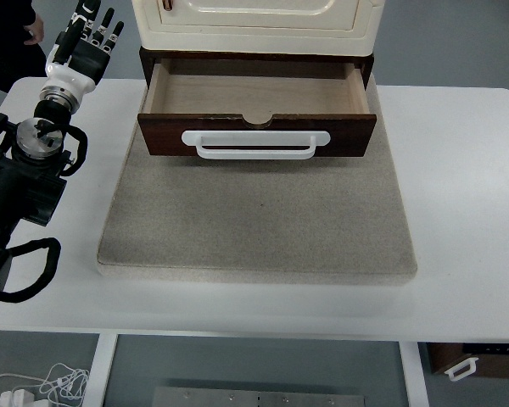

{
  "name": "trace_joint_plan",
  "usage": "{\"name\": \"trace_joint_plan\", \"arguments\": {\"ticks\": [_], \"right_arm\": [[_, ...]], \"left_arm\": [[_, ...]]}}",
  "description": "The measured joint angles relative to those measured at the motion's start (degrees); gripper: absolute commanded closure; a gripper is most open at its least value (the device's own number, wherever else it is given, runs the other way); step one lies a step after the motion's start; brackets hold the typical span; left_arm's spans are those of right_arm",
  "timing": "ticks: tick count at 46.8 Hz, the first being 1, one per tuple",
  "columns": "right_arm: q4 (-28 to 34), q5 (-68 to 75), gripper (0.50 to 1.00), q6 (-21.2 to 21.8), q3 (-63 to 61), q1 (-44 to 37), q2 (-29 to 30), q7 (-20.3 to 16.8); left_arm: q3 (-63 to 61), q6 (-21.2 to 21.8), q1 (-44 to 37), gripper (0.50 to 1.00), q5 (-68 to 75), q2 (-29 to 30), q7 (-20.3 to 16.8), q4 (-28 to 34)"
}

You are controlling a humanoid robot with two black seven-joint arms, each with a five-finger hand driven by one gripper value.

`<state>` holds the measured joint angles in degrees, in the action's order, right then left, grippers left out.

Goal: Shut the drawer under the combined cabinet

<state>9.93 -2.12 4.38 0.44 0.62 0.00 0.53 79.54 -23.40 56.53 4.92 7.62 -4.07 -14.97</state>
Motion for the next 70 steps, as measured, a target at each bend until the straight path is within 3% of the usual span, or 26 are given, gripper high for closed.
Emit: {"name": "trace_joint_plan", "arguments": {"ticks": [43,57,70], "right_arm": [[0.0,0.0,0.548,0.0,0.0,0.0,0.0,0.0],[0.0,0.0,0.548,0.0,0.0,0.0,0.0,0.0],[0.0,0.0,0.548,0.0,0.0,0.0,0.0,0.0]], "left_arm": [[-0.1,0.1,1.5,0.5,0.1,1.6,-0.1,0.0],[-0.1,0.6,4.7,0.5,0.5,7.2,-0.1,-4.5],[-0.2,0.6,6.0,0.5,0.5,13.9,0.4,-15.0]]}}
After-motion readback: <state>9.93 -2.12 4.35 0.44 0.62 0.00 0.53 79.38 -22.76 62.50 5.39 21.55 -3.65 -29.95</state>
